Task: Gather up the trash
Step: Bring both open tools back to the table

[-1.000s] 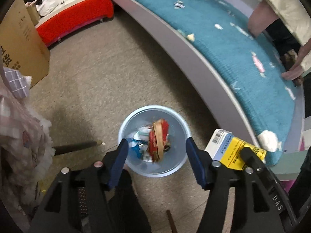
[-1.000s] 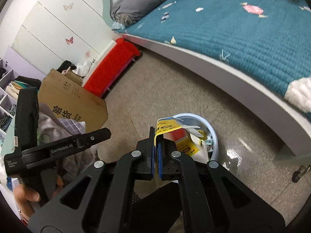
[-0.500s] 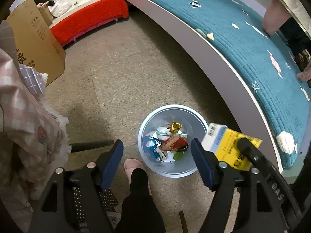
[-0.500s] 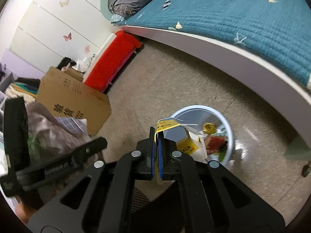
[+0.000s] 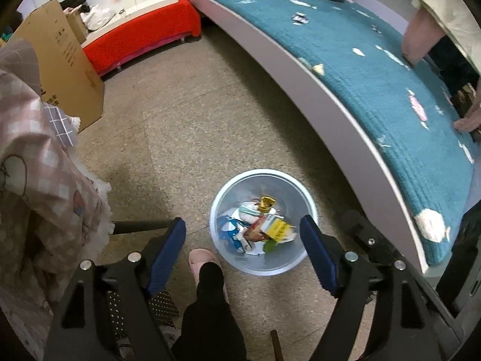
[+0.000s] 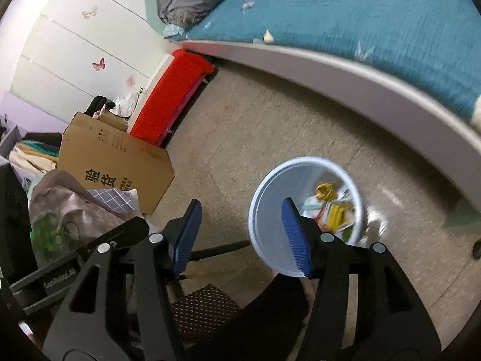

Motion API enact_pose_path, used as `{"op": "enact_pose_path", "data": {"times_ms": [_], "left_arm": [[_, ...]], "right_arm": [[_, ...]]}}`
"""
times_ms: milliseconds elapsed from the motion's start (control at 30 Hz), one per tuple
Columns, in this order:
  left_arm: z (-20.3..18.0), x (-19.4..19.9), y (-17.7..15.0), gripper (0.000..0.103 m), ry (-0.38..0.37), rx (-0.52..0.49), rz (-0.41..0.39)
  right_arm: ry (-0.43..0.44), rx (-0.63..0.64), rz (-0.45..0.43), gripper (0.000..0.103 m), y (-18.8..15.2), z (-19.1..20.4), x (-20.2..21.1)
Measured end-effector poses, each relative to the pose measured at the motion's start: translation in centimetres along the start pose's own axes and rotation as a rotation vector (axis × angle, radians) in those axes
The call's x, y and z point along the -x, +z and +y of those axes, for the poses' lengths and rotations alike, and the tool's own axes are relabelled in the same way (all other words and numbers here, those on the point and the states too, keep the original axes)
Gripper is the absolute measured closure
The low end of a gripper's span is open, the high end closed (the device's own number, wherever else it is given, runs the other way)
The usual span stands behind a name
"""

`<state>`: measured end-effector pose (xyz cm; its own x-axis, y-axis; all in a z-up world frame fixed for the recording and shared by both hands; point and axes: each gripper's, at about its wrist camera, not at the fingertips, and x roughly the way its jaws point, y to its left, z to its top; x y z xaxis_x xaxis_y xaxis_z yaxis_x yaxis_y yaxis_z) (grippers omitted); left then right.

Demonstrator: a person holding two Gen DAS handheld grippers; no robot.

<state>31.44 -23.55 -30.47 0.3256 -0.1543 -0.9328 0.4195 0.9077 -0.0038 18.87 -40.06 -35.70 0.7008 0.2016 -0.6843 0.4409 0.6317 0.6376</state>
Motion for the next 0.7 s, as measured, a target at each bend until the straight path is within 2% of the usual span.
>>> {"op": "enact_pose_path", "data": {"times_ms": [167,367,533,633,700], "left_arm": [[-1.4,4.8,-0.4,0.027,-0.047,-0.020,-0.079],[-0.9,13.5,-1.3,0.026,-0.070,-0.030,-0.240],[3.1,21.2,-2.8,0.020,-0.025,-0.017,-0.385],[7.5,25.3,-4.3,0.019,0.028,0.023,-0.451],[10.4,26.9,-5.2,0.019,0.054,0.050,-0.469]], "right_arm": [[-0.012,0.073,-0.084,0.048,0.3,2.2,5.7],[0.081,0.183,-0.198,0.046,0.1,7.9,13.2],[0.183,0.281,-0.235,0.042,-1.0,14.1,16.6],[0.238,0.365,-0.220,0.039,-2.5,19.2,17.0],[0.260,0.409,-0.196,0.039,-3.5,22.2,16.6]]}}
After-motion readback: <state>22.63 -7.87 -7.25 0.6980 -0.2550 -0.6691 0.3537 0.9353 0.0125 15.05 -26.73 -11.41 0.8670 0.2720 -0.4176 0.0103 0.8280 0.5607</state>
